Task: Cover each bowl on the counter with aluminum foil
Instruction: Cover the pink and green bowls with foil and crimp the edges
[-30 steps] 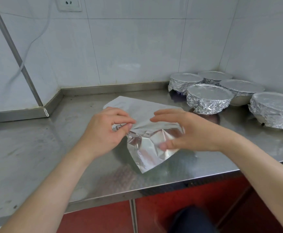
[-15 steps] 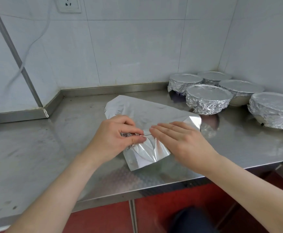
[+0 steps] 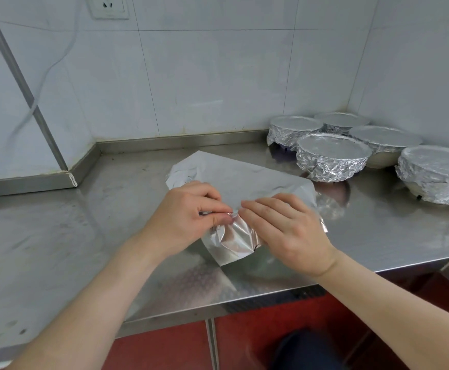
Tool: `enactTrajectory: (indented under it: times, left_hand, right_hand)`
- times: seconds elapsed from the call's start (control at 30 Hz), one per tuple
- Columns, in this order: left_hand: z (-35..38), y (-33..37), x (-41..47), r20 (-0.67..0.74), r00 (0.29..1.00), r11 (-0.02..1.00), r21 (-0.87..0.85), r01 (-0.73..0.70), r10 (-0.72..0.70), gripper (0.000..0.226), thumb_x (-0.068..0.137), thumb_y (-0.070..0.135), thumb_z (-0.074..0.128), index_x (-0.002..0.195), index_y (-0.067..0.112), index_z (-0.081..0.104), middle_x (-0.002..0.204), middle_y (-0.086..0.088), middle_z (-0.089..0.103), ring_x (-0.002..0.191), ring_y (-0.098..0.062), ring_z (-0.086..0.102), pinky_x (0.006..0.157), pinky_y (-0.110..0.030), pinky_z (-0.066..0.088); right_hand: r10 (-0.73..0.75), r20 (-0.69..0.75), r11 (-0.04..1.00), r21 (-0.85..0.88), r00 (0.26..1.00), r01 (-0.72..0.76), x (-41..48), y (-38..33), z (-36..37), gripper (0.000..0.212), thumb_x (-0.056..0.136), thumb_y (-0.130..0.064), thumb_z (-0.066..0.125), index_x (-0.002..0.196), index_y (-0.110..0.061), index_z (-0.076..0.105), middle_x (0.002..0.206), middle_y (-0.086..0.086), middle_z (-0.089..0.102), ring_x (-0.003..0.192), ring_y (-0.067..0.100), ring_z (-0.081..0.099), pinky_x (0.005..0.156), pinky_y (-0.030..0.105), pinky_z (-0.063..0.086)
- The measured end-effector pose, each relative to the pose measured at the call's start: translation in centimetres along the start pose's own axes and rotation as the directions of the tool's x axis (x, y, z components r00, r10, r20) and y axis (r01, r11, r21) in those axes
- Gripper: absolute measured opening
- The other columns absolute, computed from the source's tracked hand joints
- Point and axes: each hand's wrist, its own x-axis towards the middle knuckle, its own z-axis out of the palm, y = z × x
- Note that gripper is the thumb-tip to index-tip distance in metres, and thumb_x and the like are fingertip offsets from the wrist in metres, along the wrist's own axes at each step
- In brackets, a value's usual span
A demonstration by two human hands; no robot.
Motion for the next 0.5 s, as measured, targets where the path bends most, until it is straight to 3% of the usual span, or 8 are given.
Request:
enactTrajectory:
  times: [0.23, 0.33, 0.5]
  left_hand:
    - [1.3, -0.5, 0.2, -0.104, 0.982, 0.983, 0.115, -0.144, 0.156, 0.025, 0.084, 0.032, 0.064, 0.078, 0.011, 0.077, 0.075, 0.003, 0.066, 0.071, -0.010, 0.055, 0.067, -0.024, 0.045]
    - [1.3, -0.6, 0.4, -0.100, 0.986, 0.989, 0.082, -0.126, 0.134, 0.024, 0.082, 0.033, 0.068, 0.077, 0.012, 0.078, 0.074, 0.004, 0.065, 0.070, -0.010, 0.057, 0.065, -0.025, 0.046]
    - [1.1, -0.6, 0.5, -0.097, 0.994, 0.998, -0.018, -0.054, 0.052, 0.020, 0.076, 0.034, 0.072, 0.085, 0.016, 0.079, 0.074, 0.009, 0.063, 0.069, -0.008, 0.057, 0.062, -0.023, 0.045]
  right_hand:
    - [0.022, 0.014, 0.993, 0.119, 1.000, -0.023, 0.6, 0.6, 0.0, 0.028, 0.101, -0.010, 0.047, 0.101, -0.007, 0.075, 0.107, 0.004, 0.073, 0.097, 0.017, 0.070, 0.078, 0.034, 0.054]
    - [0.050, 0.083, 0.981, 0.185, 0.995, -0.064, 0.6, 0.9, -0.2, 0.022, 0.095, -0.008, 0.054, 0.104, -0.009, 0.074, 0.107, 0.001, 0.073, 0.100, 0.015, 0.070, 0.077, 0.034, 0.055]
    - [0.105, 0.189, 0.961, 0.233, 0.976, -0.149, 1.3, 1.3, -1.4, 0.032, 0.086, -0.009, 0.047, 0.103, -0.012, 0.074, 0.101, -0.004, 0.074, 0.095, 0.013, 0.070, 0.075, 0.031, 0.053]
